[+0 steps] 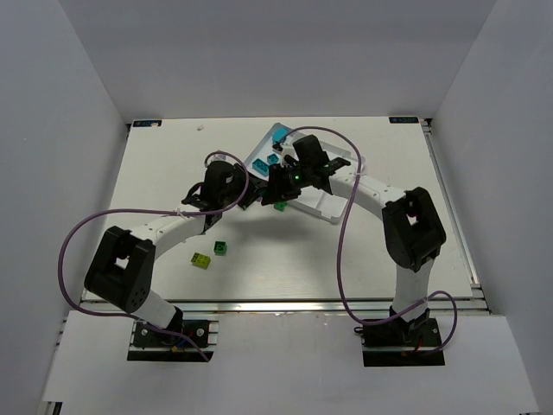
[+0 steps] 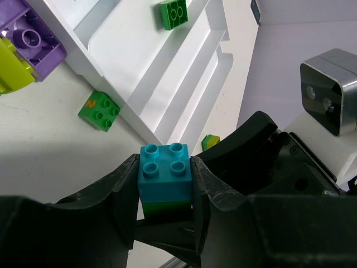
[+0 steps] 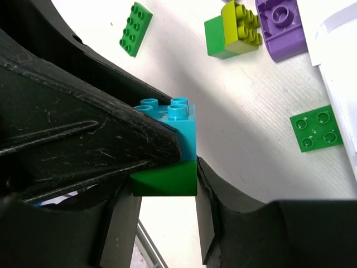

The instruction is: Sort the legos into containers by color

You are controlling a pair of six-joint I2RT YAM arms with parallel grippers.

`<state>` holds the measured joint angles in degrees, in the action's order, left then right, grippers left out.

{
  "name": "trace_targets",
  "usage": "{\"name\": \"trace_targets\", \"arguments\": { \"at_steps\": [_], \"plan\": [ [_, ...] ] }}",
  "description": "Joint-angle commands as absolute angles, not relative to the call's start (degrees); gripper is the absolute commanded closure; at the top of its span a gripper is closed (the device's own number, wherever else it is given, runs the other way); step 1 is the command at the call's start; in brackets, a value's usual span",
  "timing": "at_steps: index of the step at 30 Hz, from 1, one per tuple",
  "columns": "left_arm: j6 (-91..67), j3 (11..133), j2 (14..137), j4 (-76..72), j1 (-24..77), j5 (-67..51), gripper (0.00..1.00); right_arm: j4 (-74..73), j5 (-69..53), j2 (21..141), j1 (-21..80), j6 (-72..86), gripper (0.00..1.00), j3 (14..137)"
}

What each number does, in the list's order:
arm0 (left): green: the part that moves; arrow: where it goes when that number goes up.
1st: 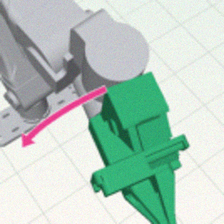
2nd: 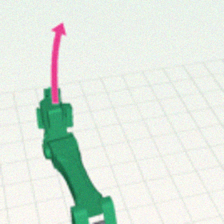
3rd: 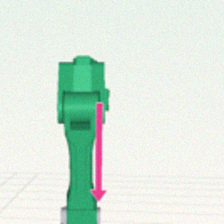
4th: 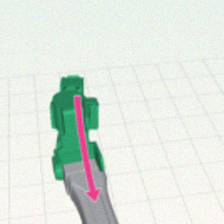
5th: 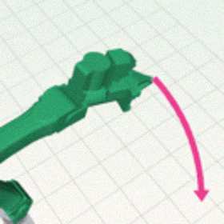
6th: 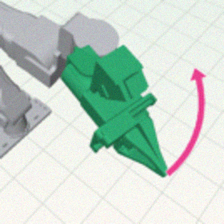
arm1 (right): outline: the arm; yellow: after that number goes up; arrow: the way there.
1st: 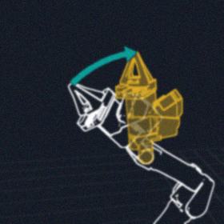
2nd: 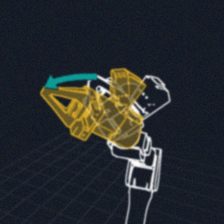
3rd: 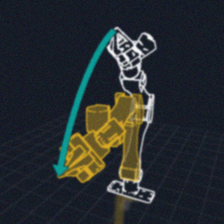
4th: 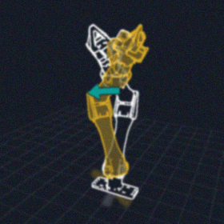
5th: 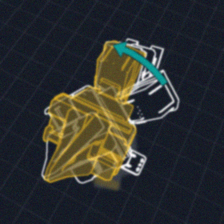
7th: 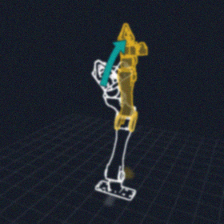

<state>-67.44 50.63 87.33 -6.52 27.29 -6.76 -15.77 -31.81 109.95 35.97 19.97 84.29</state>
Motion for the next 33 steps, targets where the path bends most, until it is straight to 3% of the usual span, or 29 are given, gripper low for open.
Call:
{"name": "trace_targets", "arguments": {
  "at_steps": [1, 7, 11, 17, 31, 33],
  "plan": [
    [-68.29, 50.63, 86.84, -8.17, 28.83, -12.22, 1.0, -5.11, -30.41, 106.88, 35.77, 23.29, 0.56, 83.76],
    [-68.99, 50.45, 87.19, -9.23, 28.83, -12.66, 1.0, -1.32, -29.1, 105.65, 35.51, 23.9, 0.56, 82.36],
    [-70.05, 50.01, 87.1, -10.37, 28.83, -13.01, 1.0, 1.23, -28.57, 104.94, 34.89, 24.17, 0.46, 81.39],
    [-70.31, 50.27, 87.19, -10.63, 28.83, -13.18, 1.0, 2.54, -27.07, 104.24, 34.72, 23.12, 0.39, 80.68],
    [-71.1, 49.66, 87.19, -11.25, 28.74, -13.01, 1.0, 9.49, -26.37, 100.46, 34.63, 18.2, 0.59, 76.03],
    [-71.19, 49.75, 87.19, -10.99, 28.65, -12.66, 1.0, 10.19, -27.07, 99.58, 34.63, 16.88, 0.68, 74.89]
  ]
}}
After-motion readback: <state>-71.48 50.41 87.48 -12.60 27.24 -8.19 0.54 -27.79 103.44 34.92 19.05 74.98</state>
